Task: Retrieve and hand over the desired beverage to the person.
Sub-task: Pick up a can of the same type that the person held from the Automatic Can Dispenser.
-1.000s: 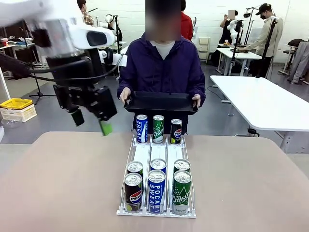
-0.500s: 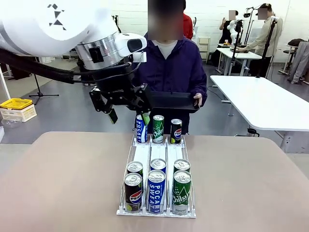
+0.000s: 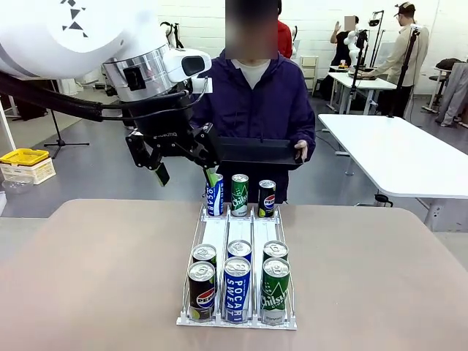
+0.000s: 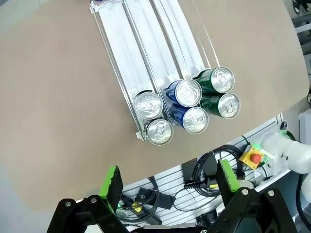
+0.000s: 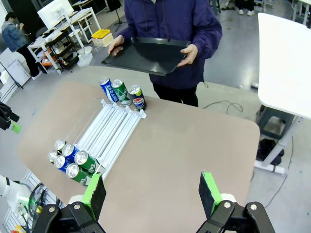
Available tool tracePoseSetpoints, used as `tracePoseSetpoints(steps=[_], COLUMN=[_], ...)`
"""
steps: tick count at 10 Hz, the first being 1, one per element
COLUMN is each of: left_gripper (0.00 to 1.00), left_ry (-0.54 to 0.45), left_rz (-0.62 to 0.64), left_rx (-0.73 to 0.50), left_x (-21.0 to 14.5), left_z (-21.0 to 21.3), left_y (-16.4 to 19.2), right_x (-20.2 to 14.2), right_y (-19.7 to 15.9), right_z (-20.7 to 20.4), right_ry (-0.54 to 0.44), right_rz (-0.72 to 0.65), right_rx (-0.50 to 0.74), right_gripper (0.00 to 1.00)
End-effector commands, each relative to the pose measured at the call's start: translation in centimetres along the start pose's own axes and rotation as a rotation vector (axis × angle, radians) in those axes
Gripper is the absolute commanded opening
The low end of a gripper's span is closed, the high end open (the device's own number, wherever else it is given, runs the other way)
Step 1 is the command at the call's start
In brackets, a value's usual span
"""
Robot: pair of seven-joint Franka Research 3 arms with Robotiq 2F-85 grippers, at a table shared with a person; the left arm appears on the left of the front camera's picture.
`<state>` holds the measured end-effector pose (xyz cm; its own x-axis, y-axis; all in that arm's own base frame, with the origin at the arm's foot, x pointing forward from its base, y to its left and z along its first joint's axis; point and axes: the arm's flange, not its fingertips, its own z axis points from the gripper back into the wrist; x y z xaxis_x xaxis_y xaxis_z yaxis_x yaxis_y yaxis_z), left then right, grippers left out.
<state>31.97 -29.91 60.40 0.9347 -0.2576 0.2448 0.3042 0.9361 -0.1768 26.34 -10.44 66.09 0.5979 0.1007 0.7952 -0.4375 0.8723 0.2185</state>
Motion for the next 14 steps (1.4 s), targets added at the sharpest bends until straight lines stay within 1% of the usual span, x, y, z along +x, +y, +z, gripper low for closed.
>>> tracePoseSetpoints(steps=[1,2,3,4,5,6,7,8,11,13,14], left_gripper=[1.00,1.00,1.00,1.00,1.00,1.00,1.00,1.00,1.00,1.00,1.00], left_ry=[0.003,0.000,0.032,0.026,0.052,0.071,0.077,0.080,0.134,0.153,0.161], left_rz=[-0.022,0.000,-0.002,0.029,0.026,0.027,0.047,0.053,0.039,0.069,0.093], left_rx=[0.012,0.000,0.042,0.130,0.182,0.206,0.206,0.213,0.201,0.173,0.181], left_x=[-0.5,0.0,0.5,0.2,0.3,-0.1,-1.0,-0.9,-1.3,-1.3,-1.4], left_z=[0.1,0.0,-2.2,-4.7,-6.4,-7.5,-8.7,-9.3,-12.8,-14.5,-15.3], left_y=[0.2,0.0,-2.2,-5.3,-8.2,-9.5,-10.6,-10.5,-10.6,-10.3,-10.1], right_x=[0.0,0.0,0.0,0.0,0.0,0.0,0.0,0.0,0.0,0.0,0.0], right_y=[-0.1,-0.1,-0.1,-0.1,-0.1,-0.1,-0.1,-0.1,-0.1,-0.1,-0.1], right_z=[-0.1,-0.1,-0.1,-0.1,-0.1,-0.1,-0.1,-0.1,-0.1,-0.1,-0.1], right_ry=[0.000,0.000,0.000,0.000,0.000,0.000,0.000,0.000,0.000,0.000,0.000], right_rz=[0.001,0.001,0.001,0.001,0.001,0.001,0.001,0.001,0.001,0.001,0.001], right_rx=[0.011,0.011,0.011,0.011,0.011,0.011,0.011,0.011,0.011,0.011,0.011], right_gripper=[1.00,1.00,1.00,1.00,1.00,1.00,1.00,1.00,1.00,1.00,1.00])
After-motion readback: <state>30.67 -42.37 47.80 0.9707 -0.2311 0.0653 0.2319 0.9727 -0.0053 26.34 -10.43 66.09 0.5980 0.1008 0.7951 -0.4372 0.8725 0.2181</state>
